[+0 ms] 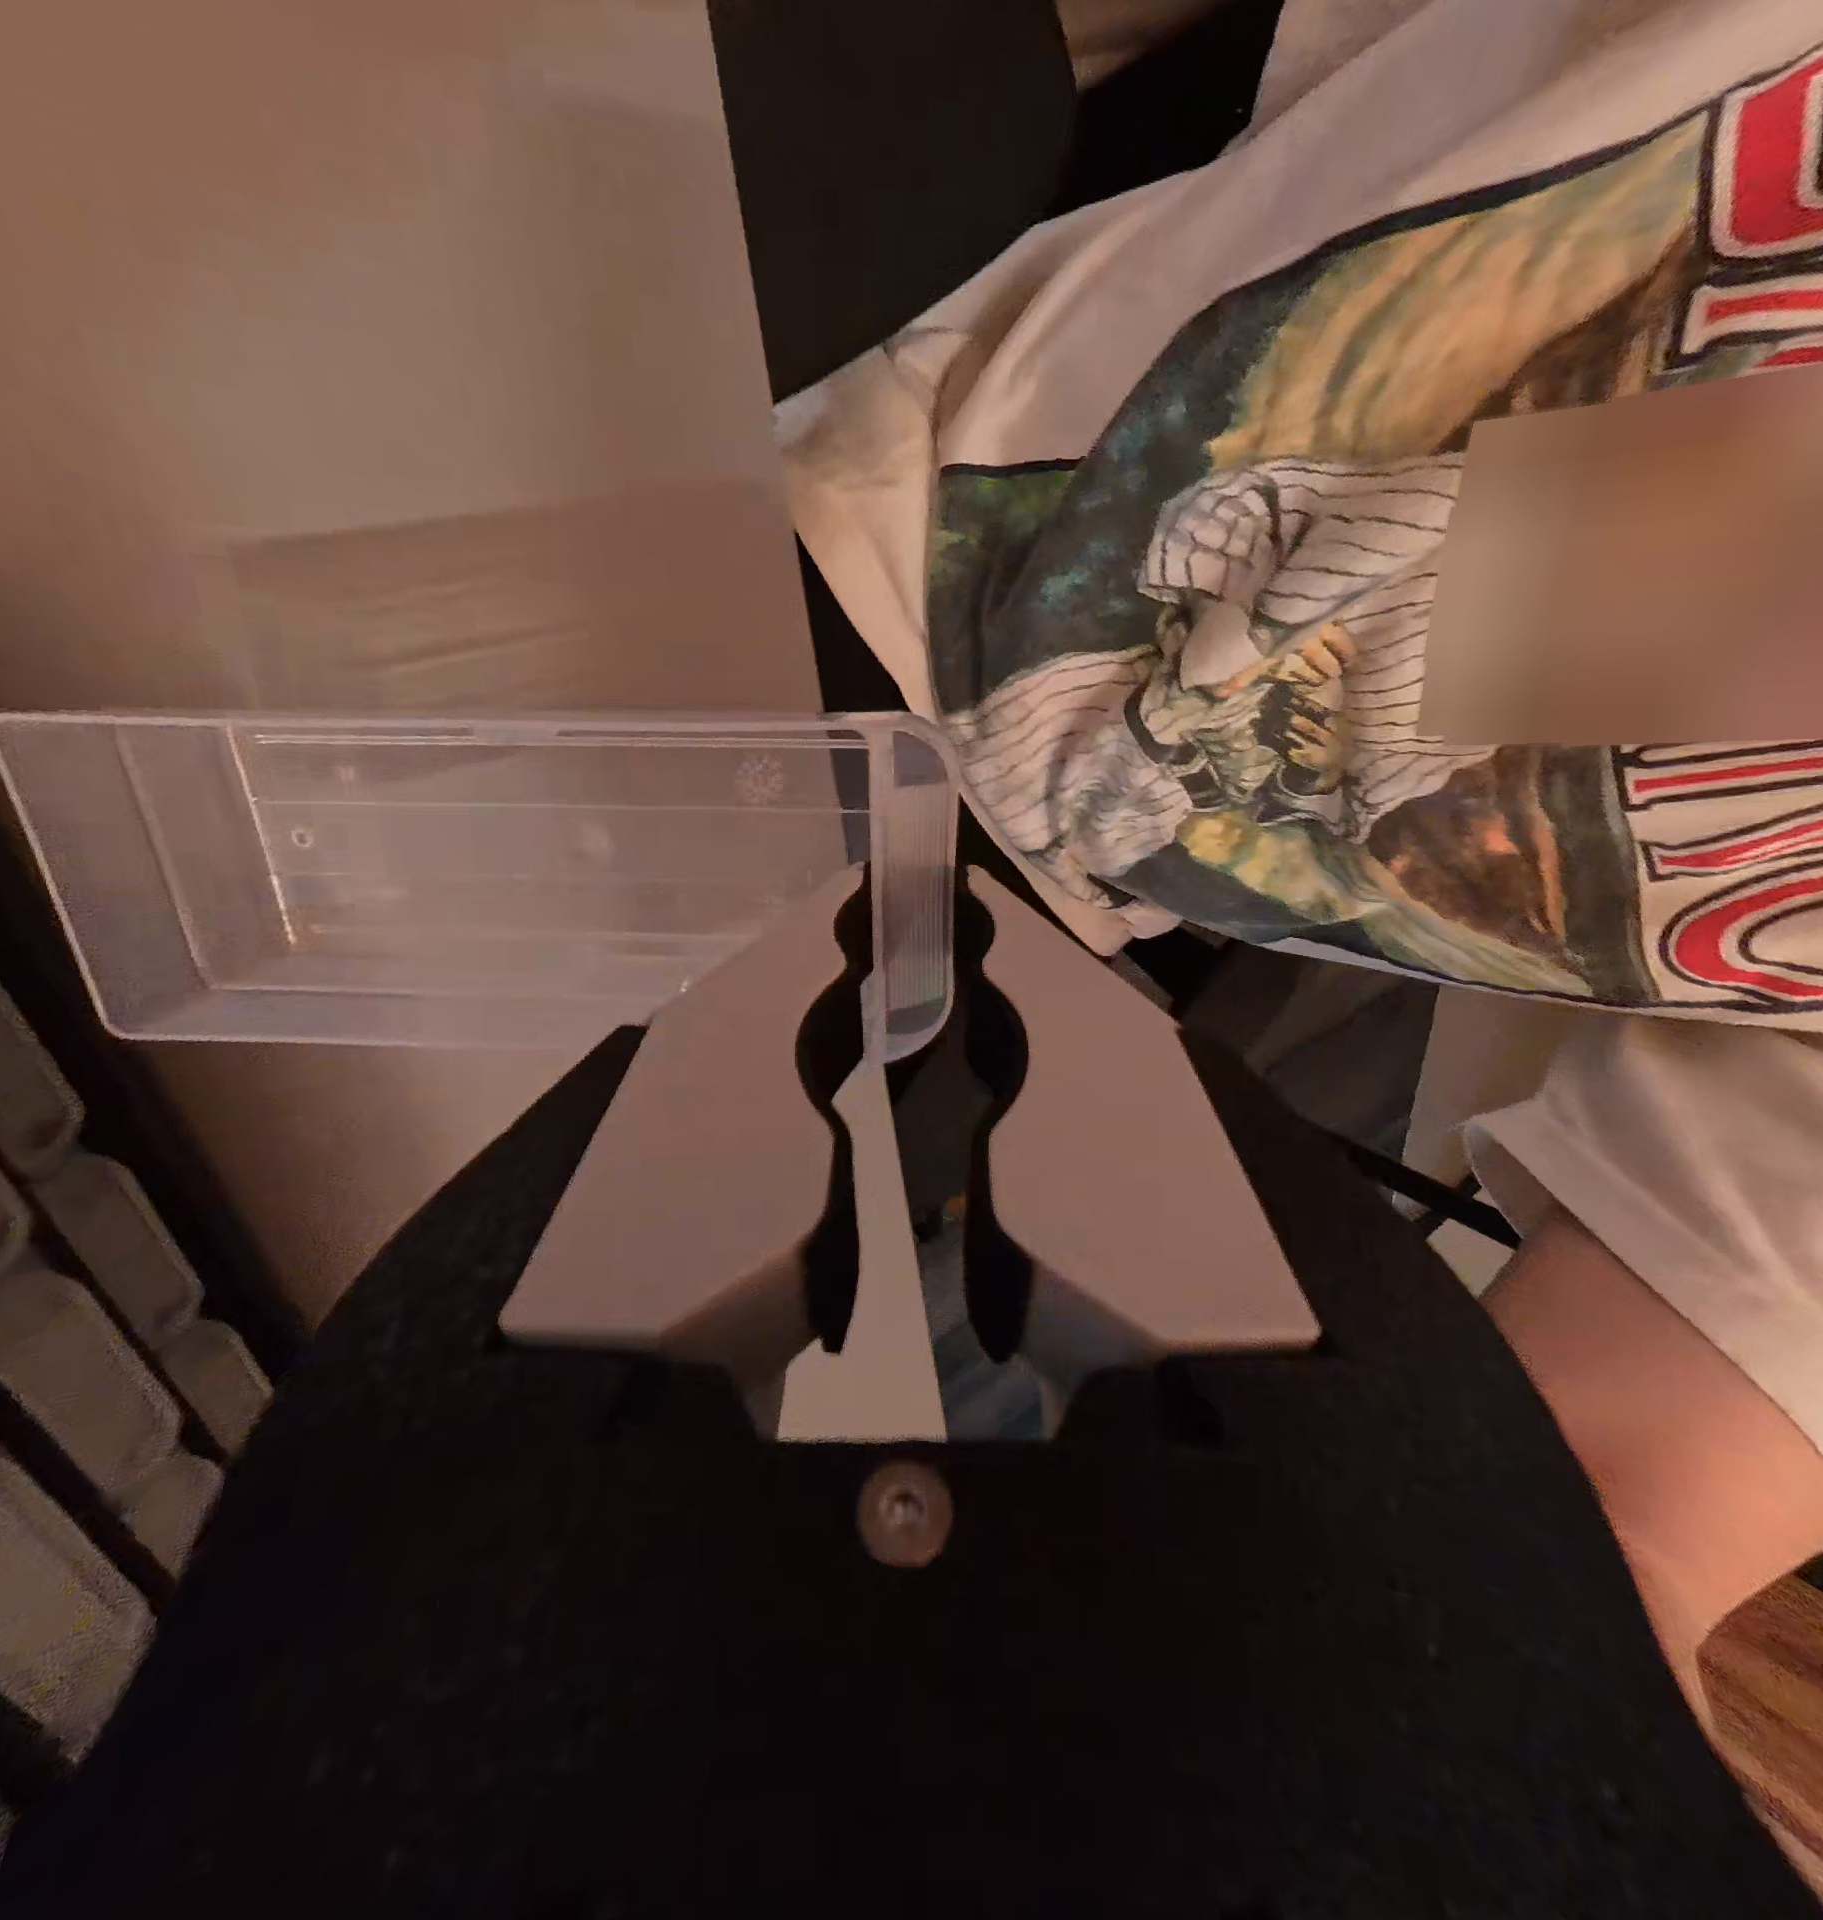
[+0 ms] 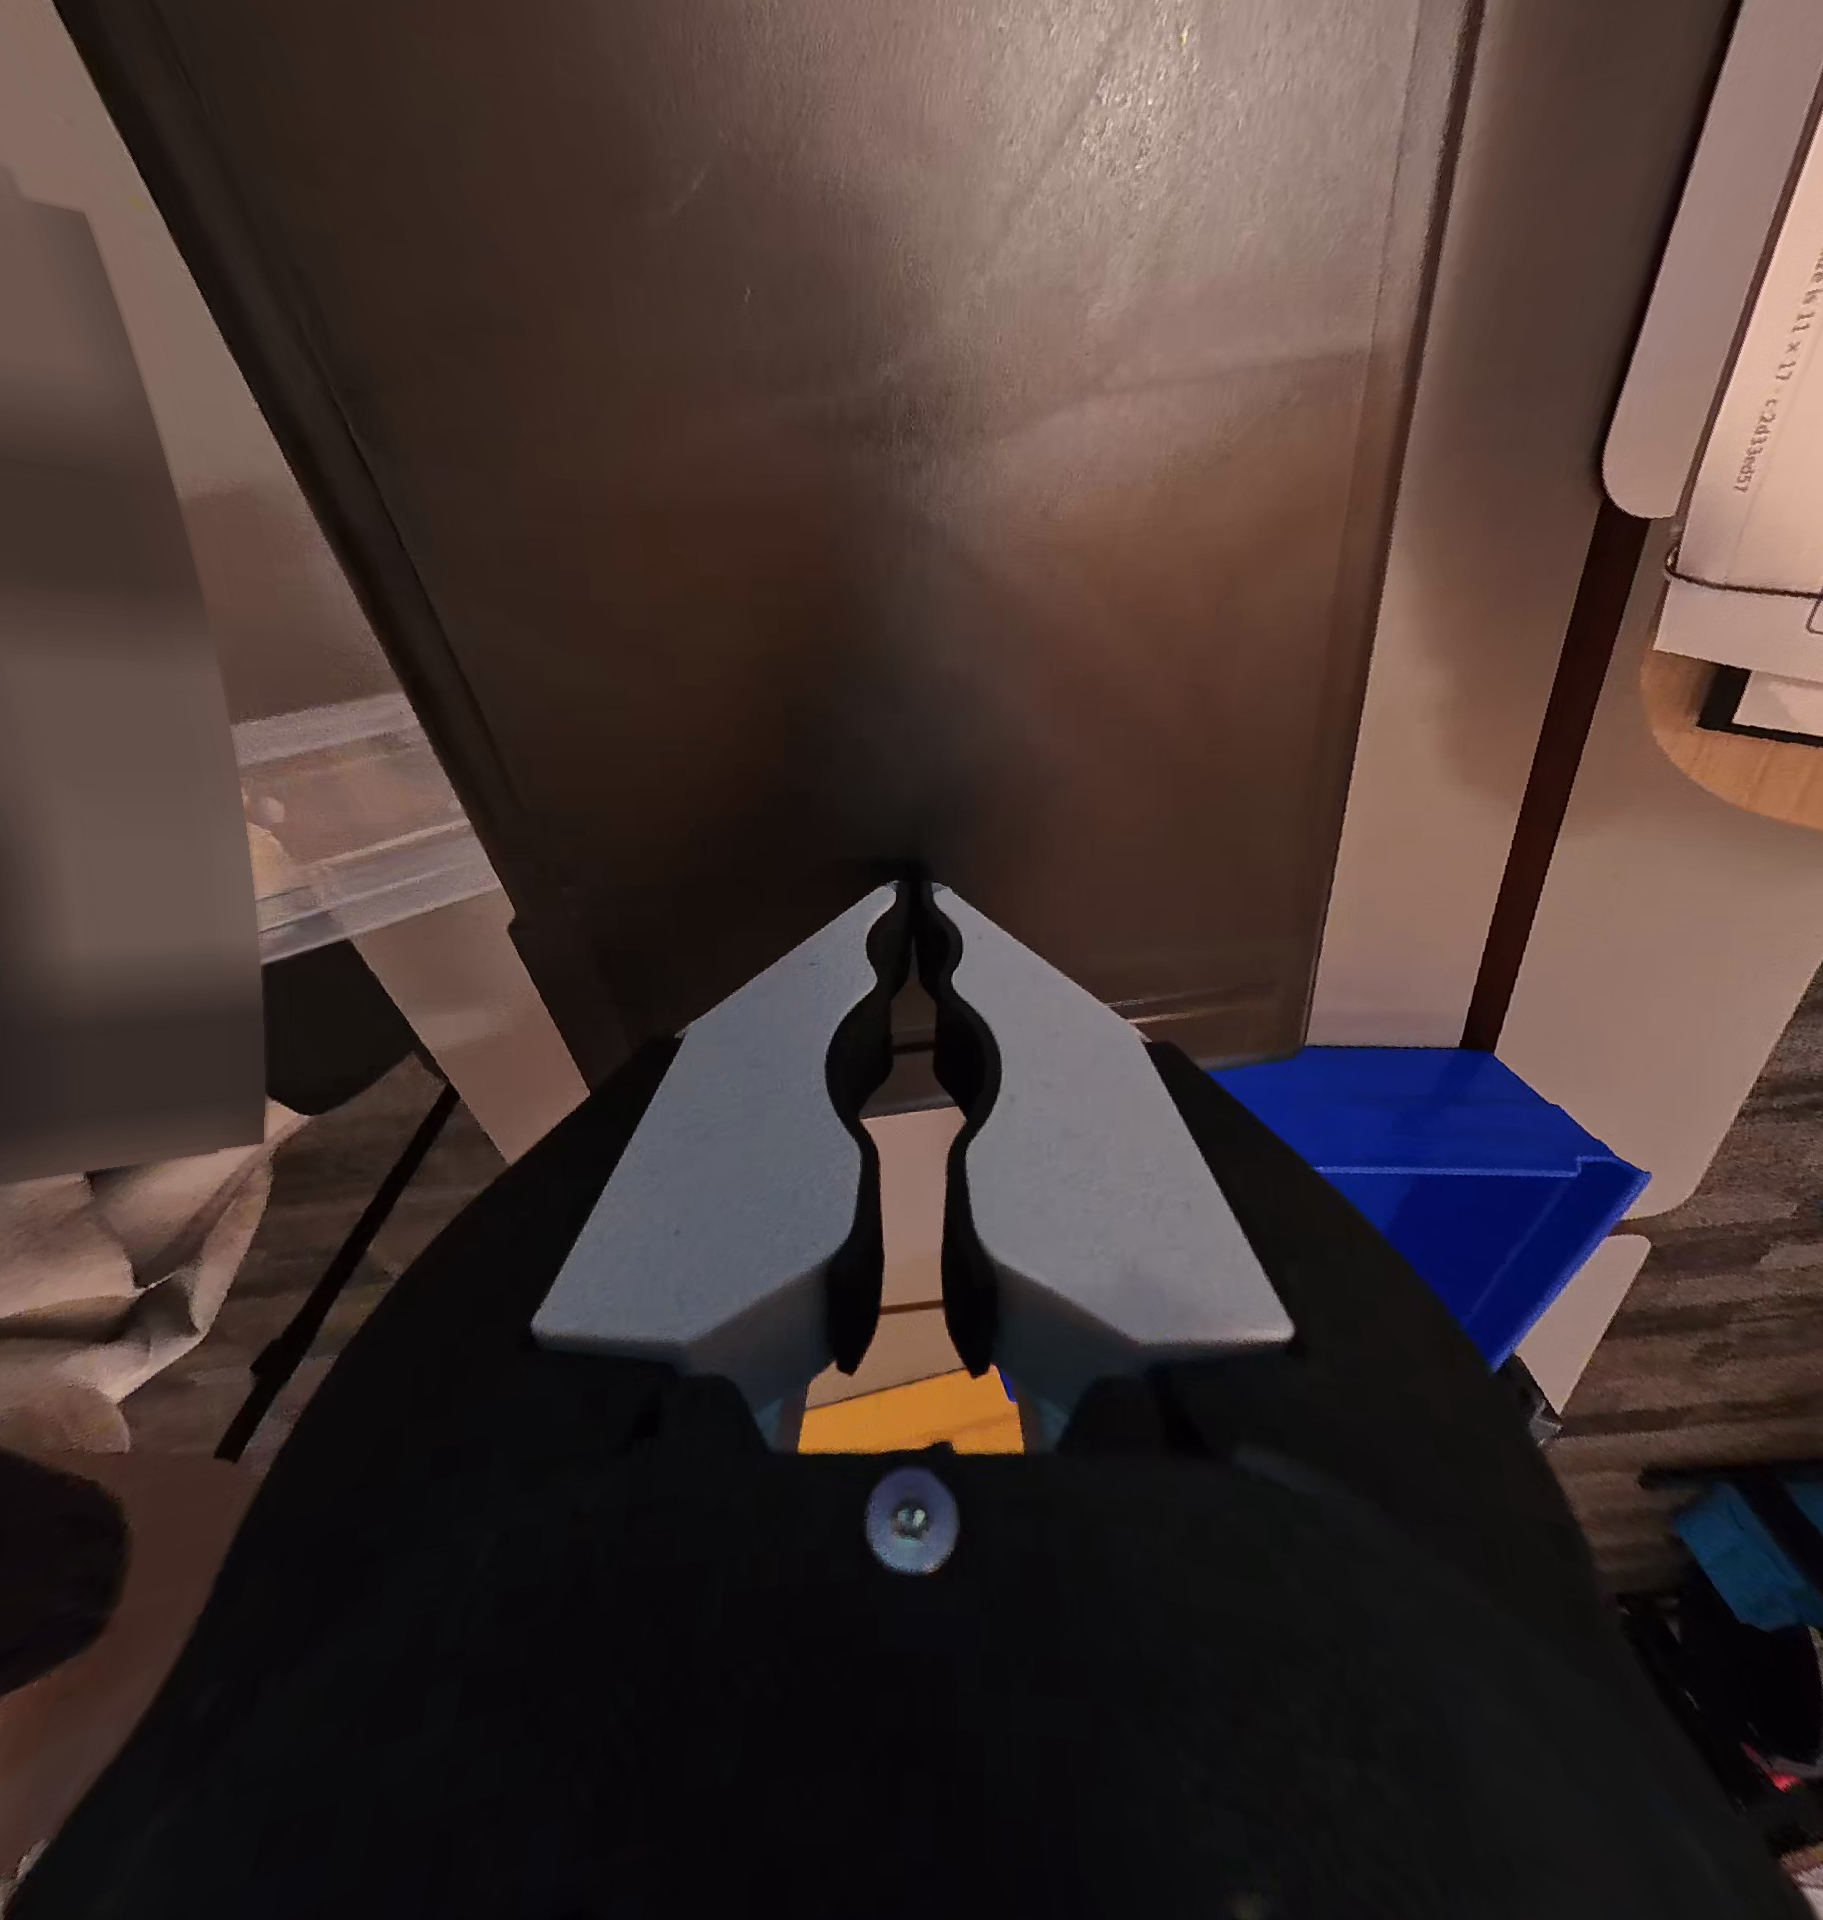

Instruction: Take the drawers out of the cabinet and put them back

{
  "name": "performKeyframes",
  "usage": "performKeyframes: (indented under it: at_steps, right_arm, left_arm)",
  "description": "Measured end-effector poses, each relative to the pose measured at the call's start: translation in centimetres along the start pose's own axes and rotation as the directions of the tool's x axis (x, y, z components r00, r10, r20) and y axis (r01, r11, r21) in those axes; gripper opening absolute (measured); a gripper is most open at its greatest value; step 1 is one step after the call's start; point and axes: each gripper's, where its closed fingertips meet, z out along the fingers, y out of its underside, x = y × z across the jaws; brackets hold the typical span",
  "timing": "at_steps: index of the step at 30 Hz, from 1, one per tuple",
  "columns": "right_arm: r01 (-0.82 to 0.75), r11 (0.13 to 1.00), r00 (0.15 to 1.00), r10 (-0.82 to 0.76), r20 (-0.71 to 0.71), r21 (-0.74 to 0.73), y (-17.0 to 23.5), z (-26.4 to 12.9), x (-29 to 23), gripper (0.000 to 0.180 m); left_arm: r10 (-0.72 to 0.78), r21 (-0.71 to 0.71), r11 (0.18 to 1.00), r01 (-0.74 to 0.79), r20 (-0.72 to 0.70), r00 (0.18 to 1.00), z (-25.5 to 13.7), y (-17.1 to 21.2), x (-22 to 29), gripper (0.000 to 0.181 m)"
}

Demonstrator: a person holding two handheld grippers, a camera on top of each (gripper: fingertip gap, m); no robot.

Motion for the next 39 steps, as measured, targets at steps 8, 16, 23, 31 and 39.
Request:
performKeyframes:
  at_steps: [8, 16, 23, 31, 39]
  right_arm:
    - [0.016, 1.000, 1.000, -0.016, 0.002, 0.026, 0.0, 0.0, 0.0, 0.000]
    - [0.018, 0.999, 1.000, -0.018, 0.005, 0.027, 0.0, 0.0, 0.0, 0.000]
    - [0.018, 1.000, 1.000, -0.018, -0.003, 0.016, 0.0, 0.0, 0.0, 0.000]
    - [0.010, 1.000, 1.000, -0.010, 0.001, 0.016, 0.0, 0.0, 0.0, 0.000]
    - [0.010, 1.000, 1.000, -0.010, -0.004, 0.001, 0.0, 0.0, 0.0, 0.000]
  left_arm:
    - [0.026, 0.024, 0.999, -0.027, 0.026, 0.999, -0.1, -1.8, -3.3, 0.011]
    - [-0.003, 0.072, 0.997, 0.001, 0.018, 1.000, -0.5, -2.1, -4.0, 0.011]
    - [-0.010, 0.123, 0.992, 0.004, 0.045, 0.999, -1.1, -2.3, -4.7, 0.011]
    - [-0.072, 0.162, 0.985, 0.053, 0.120, 0.990, -1.2, -2.5, -7.1, 0.011]
    - [-0.083, 0.090, 0.994, 0.055, 0.341, 0.936, 0.5, -2.4, -7.6, 0.012]
